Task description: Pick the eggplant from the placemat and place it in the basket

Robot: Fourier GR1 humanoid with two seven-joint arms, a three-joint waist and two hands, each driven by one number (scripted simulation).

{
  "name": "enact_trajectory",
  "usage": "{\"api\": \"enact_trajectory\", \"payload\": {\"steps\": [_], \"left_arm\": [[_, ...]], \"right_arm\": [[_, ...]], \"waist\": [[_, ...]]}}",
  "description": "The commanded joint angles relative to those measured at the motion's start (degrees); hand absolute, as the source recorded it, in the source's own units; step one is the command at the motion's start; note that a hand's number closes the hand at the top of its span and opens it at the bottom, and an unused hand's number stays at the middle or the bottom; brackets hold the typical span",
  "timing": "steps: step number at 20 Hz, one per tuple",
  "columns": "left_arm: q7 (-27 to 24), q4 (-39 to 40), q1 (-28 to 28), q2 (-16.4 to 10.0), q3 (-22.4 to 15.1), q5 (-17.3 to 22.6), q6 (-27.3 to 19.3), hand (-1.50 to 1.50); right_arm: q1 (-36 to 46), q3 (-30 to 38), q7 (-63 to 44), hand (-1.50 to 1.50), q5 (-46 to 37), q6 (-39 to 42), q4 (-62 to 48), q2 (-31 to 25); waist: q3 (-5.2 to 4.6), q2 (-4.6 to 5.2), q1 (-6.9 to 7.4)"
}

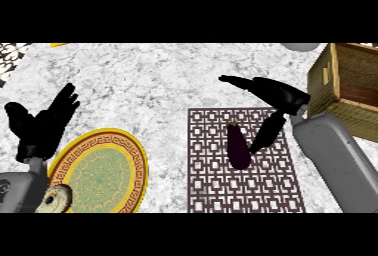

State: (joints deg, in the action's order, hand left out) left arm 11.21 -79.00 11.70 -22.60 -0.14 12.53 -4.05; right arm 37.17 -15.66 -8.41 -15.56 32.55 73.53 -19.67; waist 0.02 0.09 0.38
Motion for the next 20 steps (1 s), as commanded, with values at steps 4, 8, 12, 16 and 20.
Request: {"api": "enact_trajectory", "payload": {"steps": [4, 8, 12, 16, 20], "left_arm": [[0.2, 0.7, 0.5, 1.2, 1.0, -2.0, 0.8, 0.0], [3.1, -1.3, 1.1, 0.2, 3.1, -0.4, 2.7, 0.0], [-1.4, 0.4, -2.1, 0.4, 4.7, -0.9, 5.6, 0.0], [-1.5, 1.2, -0.6, 4.4, 2.4, -5.3, 2.6, 0.0], [1.2, -0.6, 1.0, 2.1, 6.2, -2.8, 5.2, 0.0]], "right_arm": [[-3.0, -3.6, 4.8, -1.5, -9.3, -2.3, -5.8, 3.0], [-0.4, -2.8, 10.6, -1.5, -12.6, -2.3, -13.9, 3.0], [1.1, -2.2, 9.2, -1.5, -15.9, -1.7, -16.0, 5.0], [-1.4, 0.0, 8.7, -1.5, -16.2, 2.0, -10.9, 4.6], [0.2, 1.0, 14.5, -1.5, -19.4, -1.0, -17.7, 5.7]], "waist": [[-0.02, -0.03, -0.14], [0.0, 0.04, 0.15], [-0.02, -0.02, 0.11], [-0.03, -0.12, -0.3], [-0.02, -0.04, -0.01]]}}
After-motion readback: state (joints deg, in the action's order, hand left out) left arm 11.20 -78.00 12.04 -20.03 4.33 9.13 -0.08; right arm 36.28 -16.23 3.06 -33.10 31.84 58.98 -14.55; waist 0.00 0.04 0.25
